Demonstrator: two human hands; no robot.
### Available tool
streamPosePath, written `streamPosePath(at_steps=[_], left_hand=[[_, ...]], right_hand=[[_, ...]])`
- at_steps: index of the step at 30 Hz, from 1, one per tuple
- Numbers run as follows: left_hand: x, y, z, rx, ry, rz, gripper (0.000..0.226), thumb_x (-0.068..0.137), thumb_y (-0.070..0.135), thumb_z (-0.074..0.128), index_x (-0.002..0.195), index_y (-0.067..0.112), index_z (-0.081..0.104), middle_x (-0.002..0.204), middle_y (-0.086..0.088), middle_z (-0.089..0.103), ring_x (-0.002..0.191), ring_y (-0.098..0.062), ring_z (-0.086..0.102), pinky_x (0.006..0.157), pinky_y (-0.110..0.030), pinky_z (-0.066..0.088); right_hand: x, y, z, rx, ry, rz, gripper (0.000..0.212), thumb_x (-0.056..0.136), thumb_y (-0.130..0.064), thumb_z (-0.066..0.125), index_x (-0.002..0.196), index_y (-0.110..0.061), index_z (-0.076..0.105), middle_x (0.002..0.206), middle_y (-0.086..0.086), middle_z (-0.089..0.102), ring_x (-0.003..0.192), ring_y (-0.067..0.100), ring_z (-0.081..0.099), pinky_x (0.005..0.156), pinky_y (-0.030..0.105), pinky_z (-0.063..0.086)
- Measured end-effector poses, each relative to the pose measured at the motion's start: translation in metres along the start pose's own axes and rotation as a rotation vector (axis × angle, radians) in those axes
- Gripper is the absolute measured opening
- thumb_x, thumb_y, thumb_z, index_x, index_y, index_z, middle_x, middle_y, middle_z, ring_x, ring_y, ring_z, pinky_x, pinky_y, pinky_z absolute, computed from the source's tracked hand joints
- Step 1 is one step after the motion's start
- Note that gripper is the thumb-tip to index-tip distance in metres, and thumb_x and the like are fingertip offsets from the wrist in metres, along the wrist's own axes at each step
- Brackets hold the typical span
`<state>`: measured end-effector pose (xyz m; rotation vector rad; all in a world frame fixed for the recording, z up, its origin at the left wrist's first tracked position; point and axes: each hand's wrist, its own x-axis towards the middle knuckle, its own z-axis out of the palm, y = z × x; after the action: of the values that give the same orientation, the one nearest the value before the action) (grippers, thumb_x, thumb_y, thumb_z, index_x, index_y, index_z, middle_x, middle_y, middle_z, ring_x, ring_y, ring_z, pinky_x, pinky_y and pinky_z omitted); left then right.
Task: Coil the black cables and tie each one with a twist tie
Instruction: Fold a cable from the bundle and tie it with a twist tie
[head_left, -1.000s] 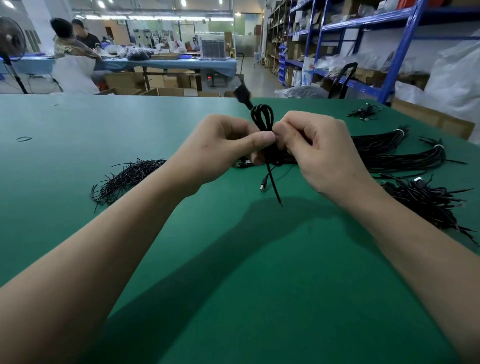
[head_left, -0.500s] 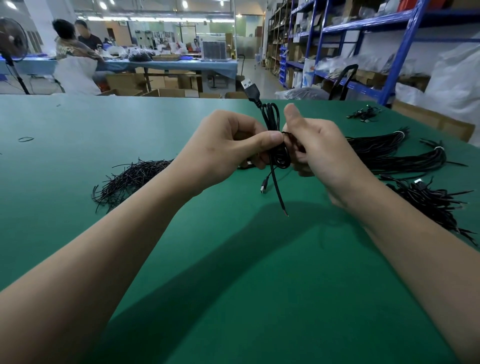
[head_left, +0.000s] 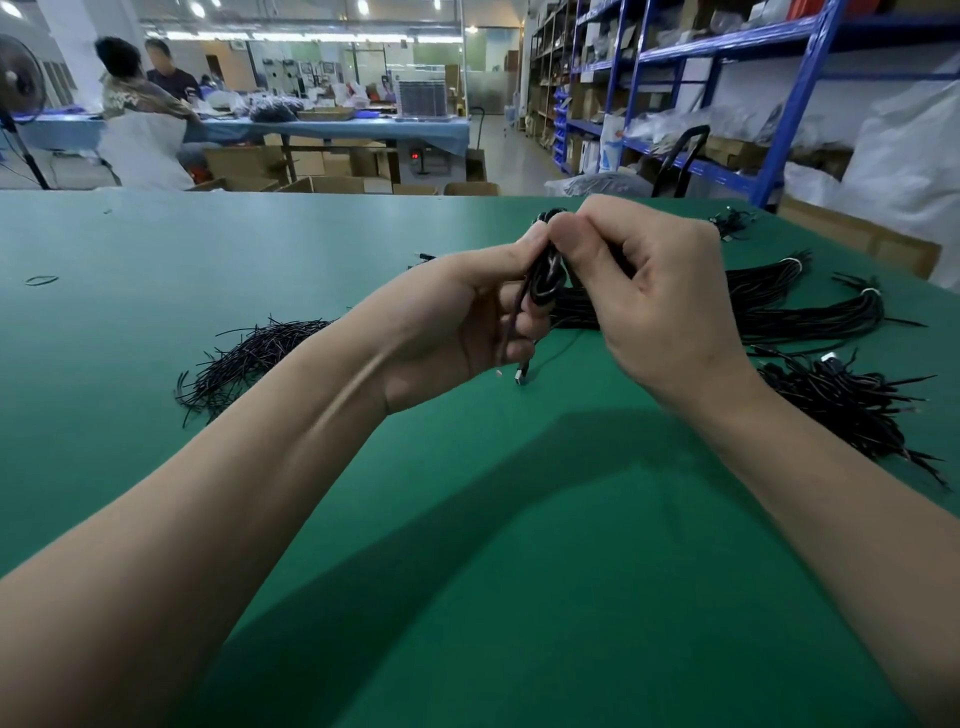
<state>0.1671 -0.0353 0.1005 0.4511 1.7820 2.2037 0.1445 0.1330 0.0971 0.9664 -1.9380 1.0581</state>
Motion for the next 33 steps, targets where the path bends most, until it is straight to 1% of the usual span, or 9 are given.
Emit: streamPosePath(at_steps=[3,6,9,12,16,19,23,27,33], left_hand=[[-0.001,0.001,-0.003,-0.154,-0.089,-0.116,0.023,0.088,0.026,0.053,0.072,0.015,0.066,0.061,0.006,0.047,0.052,-0.006,0.043,0.048,-0.018,0.034],[0.0,-0.001,-0.002,-0.049,-0.06,-0.087,0.027,0.091,0.027,0.053,0.071,0.018,0.07,0.062,0.005,0.05,0.053,-0.007,0.046,0.049,-0.017,0.036],[0.004,-0.008,0.0,0.249,0.134,0.121,0.031,0.102,0.032,0.054,0.08,0.016,0.068,0.066,0.001,0.058,0.057,-0.008,0.055,0.054,-0.018,0.044],[0.006,-0.013,0.002,0.429,0.245,0.23,0.032,0.104,0.029,0.053,0.085,0.01,0.07,0.068,0.002,0.068,0.062,-0.008,0.063,0.058,-0.018,0.049],[0.005,-0.017,0.006,0.55,0.244,0.232,0.031,0.105,0.019,0.052,0.094,-0.003,0.07,0.076,-0.003,0.074,0.072,-0.011,0.07,0.066,-0.024,0.055],[0.005,-0.021,0.011,0.658,0.182,0.194,0.023,0.105,0.013,0.052,0.107,0.004,0.072,0.089,-0.003,0.078,0.081,-0.01,0.074,0.074,-0.03,0.059],[0.007,-0.028,0.008,0.844,0.16,0.124,0.022,0.102,0.017,0.058,0.119,0.015,0.072,0.096,0.003,0.079,0.085,-0.003,0.074,0.068,-0.023,0.058],[0.009,-0.034,-0.005,0.966,0.204,0.069,0.023,0.1,0.022,0.061,0.119,0.017,0.073,0.094,0.006,0.078,0.083,-0.002,0.074,0.061,-0.004,0.045],[0.013,-0.046,-0.018,1.189,0.268,-0.002,0.027,0.097,0.033,0.065,0.121,0.027,0.073,0.104,0.009,0.076,0.095,-0.006,0.068,0.086,-0.018,0.047]], right_hand=[[0.001,0.006,-0.003,-0.114,-0.024,-0.087,0.043,0.104,-0.026,0.057,0.071,0.001,0.062,0.056,0.004,0.046,0.053,0.016,0.038,0.053,0.026,0.027],[0.0,0.009,-0.004,-0.158,-0.047,-0.104,0.044,0.104,-0.026,0.057,0.068,-0.001,0.057,0.056,0.001,0.045,0.053,0.017,0.039,0.054,0.03,0.028],[0.003,0.012,-0.006,-0.006,-0.119,0.067,0.042,0.105,-0.029,0.054,0.065,-0.018,0.052,0.053,-0.01,0.044,0.051,0.004,0.041,0.054,0.025,0.03],[0.009,0.01,-0.01,0.055,-0.223,0.258,0.041,0.103,-0.045,0.051,0.068,-0.024,0.058,0.058,-0.002,0.051,0.054,0.008,0.045,0.056,0.031,0.037],[0.015,0.01,-0.021,0.031,-0.387,0.401,0.033,0.096,-0.048,0.063,0.082,-0.02,0.073,0.068,0.005,0.065,0.06,0.009,0.053,0.06,0.032,0.043],[0.011,0.014,-0.032,0.03,-0.409,0.47,0.025,0.092,-0.042,0.07,0.08,-0.022,0.076,0.07,0.0,0.069,0.064,0.008,0.056,0.064,0.034,0.045],[0.008,0.033,-0.064,-0.322,-0.397,0.473,0.022,0.09,-0.043,0.071,0.077,-0.025,0.072,0.066,-0.009,0.067,0.059,0.001,0.058,0.058,0.026,0.043],[0.004,0.058,-0.103,-0.85,-0.688,0.58,0.025,0.093,-0.046,0.067,0.077,-0.027,0.066,0.075,-0.006,0.066,0.071,0.014,0.062,0.062,0.032,0.049],[-0.019,0.08,-0.121,-1.11,-0.826,0.68,0.032,0.093,-0.049,0.066,0.072,-0.024,0.064,0.076,-0.003,0.064,0.074,0.02,0.063,0.067,0.035,0.055]])
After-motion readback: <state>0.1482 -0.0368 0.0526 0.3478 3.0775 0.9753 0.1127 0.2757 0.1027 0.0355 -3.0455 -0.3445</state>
